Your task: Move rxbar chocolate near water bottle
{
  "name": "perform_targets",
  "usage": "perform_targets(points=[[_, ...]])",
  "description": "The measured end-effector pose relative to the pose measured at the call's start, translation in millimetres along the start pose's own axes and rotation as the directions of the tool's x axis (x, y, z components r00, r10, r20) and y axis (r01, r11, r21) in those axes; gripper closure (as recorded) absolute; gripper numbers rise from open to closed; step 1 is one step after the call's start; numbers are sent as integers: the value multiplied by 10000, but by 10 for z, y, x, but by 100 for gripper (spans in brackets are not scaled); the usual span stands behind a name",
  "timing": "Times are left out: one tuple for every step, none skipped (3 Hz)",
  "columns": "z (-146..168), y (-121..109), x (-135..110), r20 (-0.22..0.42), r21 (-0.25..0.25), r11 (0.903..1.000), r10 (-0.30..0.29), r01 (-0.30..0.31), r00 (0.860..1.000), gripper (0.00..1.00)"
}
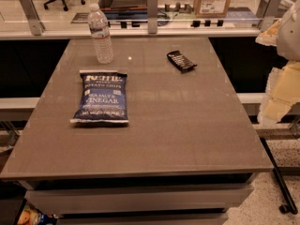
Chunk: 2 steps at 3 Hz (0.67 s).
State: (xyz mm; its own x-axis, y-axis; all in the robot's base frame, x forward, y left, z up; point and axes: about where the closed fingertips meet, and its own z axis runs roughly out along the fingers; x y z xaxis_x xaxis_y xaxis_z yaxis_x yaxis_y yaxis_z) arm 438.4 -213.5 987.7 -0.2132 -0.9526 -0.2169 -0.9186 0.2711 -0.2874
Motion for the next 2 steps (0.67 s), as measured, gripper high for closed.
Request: perform_targets(points=[[-5, -5, -3, 18, 27, 10000, 9, -9, 10000, 0], [19, -200, -39, 527, 202, 9986, 471, -482, 9975, 0]])
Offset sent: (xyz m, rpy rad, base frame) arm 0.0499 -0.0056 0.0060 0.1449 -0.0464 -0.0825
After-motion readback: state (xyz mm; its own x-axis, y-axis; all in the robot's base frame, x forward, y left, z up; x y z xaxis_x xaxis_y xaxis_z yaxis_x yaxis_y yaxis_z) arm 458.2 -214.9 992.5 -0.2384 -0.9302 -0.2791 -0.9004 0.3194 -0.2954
